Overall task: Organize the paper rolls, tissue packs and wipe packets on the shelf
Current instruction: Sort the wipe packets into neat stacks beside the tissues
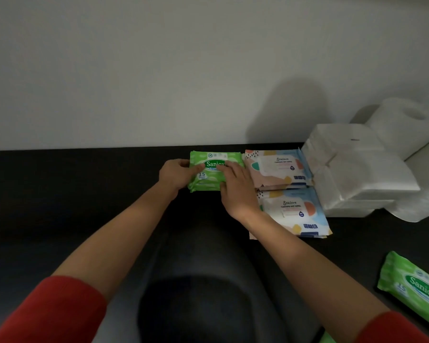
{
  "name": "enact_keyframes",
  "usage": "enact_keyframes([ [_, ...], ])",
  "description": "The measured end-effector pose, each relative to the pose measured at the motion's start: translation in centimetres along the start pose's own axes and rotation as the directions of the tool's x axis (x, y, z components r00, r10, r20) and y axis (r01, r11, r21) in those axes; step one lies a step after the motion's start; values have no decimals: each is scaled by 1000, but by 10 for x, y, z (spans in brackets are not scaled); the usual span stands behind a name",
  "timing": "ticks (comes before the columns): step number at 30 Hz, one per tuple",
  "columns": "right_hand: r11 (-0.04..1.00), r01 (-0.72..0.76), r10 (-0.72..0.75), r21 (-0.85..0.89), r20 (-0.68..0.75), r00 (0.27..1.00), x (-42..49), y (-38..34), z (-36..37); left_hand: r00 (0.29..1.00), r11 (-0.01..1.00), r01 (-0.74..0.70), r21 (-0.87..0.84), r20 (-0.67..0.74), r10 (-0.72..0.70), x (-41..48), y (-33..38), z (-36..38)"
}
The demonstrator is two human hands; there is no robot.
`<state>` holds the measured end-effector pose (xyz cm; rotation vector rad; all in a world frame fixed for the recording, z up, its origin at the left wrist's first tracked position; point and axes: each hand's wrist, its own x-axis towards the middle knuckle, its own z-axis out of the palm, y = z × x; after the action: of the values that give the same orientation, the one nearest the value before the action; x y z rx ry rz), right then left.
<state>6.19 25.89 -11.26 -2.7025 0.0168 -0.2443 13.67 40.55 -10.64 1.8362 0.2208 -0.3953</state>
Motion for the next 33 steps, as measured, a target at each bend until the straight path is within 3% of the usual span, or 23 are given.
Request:
enact_keyframes([
  [7, 998, 8, -5, -62, 55, 998, -1, 1, 0, 1000, 999, -22, 44, -12, 22, 1, -2, 2],
  [11, 999, 1, 4, -38, 110, 994, -3, -2, -9, 982, 964, -134, 229, -99, 160, -12, 0, 5],
  [20, 997, -31, 35, 68, -51, 998, -47, -8, -32, 922, 898, -237, 371, -205, 328, -71, -11, -1],
  [27, 991, -120, 124, 56, -65, 990, -98, -4, -60, 895, 843, -353, 405, -116, 430, -138, -30, 11],
  [33, 983, -170, 171, 66, -9, 985, -150, 18, -85, 924, 851, -357, 386, 11, 382, -192, -48, 50],
])
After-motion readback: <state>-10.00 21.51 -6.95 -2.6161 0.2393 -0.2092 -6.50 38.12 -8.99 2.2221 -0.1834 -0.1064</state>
